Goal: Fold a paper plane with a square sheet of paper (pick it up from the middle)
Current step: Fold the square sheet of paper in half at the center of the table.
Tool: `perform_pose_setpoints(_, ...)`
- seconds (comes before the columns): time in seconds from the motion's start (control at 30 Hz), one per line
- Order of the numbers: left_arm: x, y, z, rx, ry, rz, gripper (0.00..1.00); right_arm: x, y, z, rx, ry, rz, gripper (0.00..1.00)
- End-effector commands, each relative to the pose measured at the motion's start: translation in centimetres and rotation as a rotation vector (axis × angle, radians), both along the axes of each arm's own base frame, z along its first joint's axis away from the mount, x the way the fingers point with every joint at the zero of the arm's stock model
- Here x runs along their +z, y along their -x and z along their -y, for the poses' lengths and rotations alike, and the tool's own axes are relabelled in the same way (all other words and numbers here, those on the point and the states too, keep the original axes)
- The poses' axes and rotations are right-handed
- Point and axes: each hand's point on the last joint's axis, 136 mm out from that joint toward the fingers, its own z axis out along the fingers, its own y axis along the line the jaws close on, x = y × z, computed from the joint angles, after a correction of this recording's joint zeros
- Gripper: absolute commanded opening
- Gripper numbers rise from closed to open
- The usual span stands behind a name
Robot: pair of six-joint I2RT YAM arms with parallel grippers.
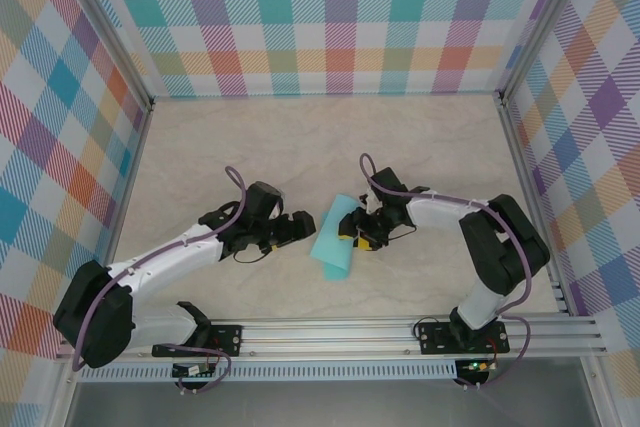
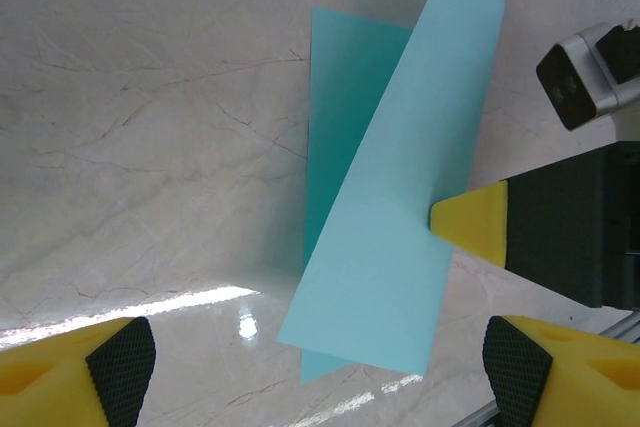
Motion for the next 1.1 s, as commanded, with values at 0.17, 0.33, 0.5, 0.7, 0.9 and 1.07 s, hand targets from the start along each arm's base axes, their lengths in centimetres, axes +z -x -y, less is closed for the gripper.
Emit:
perform_pose_setpoints(0.17, 1.2, -0.1, -0.3, 0.001, -0.004, 0.032, 0.87, 0.3, 0.2, -1.9, 0.059, -0.008, 0.004, 0.50)
perform_pose_setpoints(0.33, 1.0, -0.2, 0.0, 0.004, 0.004, 0.018, 0.77, -0.4, 0.7, 0.9, 0.116, 0.162, 0.038, 0.58)
perform_pose_setpoints(0.5, 0.9, -0.5, 0.3, 0.002, 0.015, 0.019, 0.67, -1.0, 1.1, 1.5, 0.193, 0.216, 0.023, 0.64)
perform_pose_setpoints(0.7, 0.5, -0.8, 1.0, 0.004, 0.028, 0.001, 0.58, -1.9, 1.3, 1.2, 0.245, 0.207, -0.003, 0.70)
perform_pose_setpoints(0.9, 0.3, -0.9, 1.1, 0.009, 0.022, -0.005, 0.58, -2.3, 1.7, 1.3, 0.315, 0.216, -0.010, 0.75)
perform_pose_setpoints(1.07, 0.3, -1.1, 1.1, 0.014, 0.018, -0.004, 0.57, -2.5, 1.8, 2.2, 0.367, 0.279, -0.022, 0.81)
